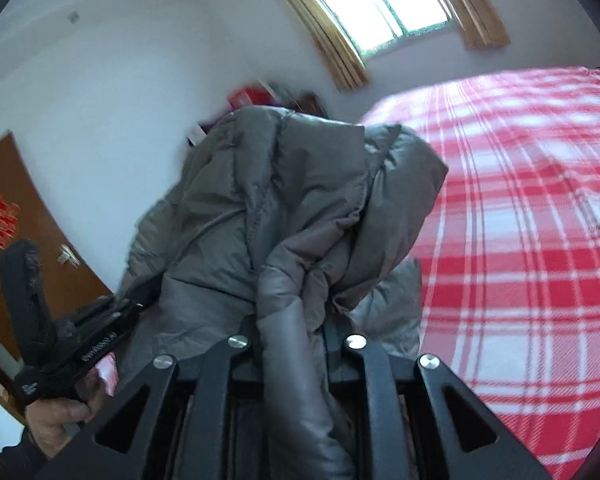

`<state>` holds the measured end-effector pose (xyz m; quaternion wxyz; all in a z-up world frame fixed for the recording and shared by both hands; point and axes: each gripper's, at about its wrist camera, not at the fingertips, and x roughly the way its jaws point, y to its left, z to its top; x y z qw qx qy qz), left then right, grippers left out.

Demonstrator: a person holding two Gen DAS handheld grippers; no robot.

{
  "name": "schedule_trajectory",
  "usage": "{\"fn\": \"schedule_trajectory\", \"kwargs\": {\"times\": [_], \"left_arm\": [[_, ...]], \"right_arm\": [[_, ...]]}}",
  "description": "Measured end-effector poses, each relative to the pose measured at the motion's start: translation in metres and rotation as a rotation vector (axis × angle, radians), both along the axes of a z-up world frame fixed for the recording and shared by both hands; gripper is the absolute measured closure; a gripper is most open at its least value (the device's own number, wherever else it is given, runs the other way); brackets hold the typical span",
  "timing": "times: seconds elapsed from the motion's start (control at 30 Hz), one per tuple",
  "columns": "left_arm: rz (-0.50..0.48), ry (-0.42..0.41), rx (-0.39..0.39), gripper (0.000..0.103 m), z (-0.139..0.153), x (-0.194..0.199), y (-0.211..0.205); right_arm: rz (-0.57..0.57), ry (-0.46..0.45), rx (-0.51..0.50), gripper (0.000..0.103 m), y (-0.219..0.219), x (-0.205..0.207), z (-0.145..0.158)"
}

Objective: Fold large clothes
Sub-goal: 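Lift the jacket bundle with both tools and carry it along the bed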

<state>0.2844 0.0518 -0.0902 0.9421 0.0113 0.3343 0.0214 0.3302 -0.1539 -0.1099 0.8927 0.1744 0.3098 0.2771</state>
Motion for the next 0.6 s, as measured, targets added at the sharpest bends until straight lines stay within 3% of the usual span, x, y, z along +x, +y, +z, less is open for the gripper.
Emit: {"fn": "schedule_trajectory", "kwargs": {"times": [0.03, 0.13, 0.2, 0.27, 0.37, 0.43, 0.5, 0.6], "left_arm": [[0.005, 0.014, 0.002, 0.092, -0.007, 0.002, 0.004], [0.008, 0.023, 0.017, 0.092, -0.030, 0.001, 0.010], [0.004, 0.018, 0.030, 0.092, -0.037, 0.001, 0.009], [0.001, 0.020, 0.043, 0.092, -0.039, 0.002, 0.006], [0.009, 0.029, 0.037, 0.092, -0.046, 0.004, 0.006], [0.016, 0.026, 0.036, 0.092, -0.048, 0.004, 0.005], [0.024, 0.020, 0.033, 0.092, -0.047, 0.003, 0.007], [0.044, 0.006, 0.011, 0.092, -0.035, -0.003, 0.016]], "right_arm": [[-0.010, 0.042, -0.027, 0.078, 0.008, 0.007, -0.011], [-0.024, 0.177, -0.122, 0.046, 0.025, 0.025, -0.044], [-0.040, 0.176, -0.151, 0.030, 0.026, 0.028, -0.057], [-0.058, 0.177, -0.196, 0.022, 0.027, 0.033, -0.060], [-0.018, 0.249, -0.122, 0.020, 0.019, 0.050, -0.072], [0.010, 0.272, -0.048, 0.027, 0.012, 0.060, -0.078], [0.090, 0.305, 0.049, 0.057, 0.015, 0.065, -0.084], [0.124, 0.306, 0.102, 0.080, 0.018, 0.068, -0.082]]}}
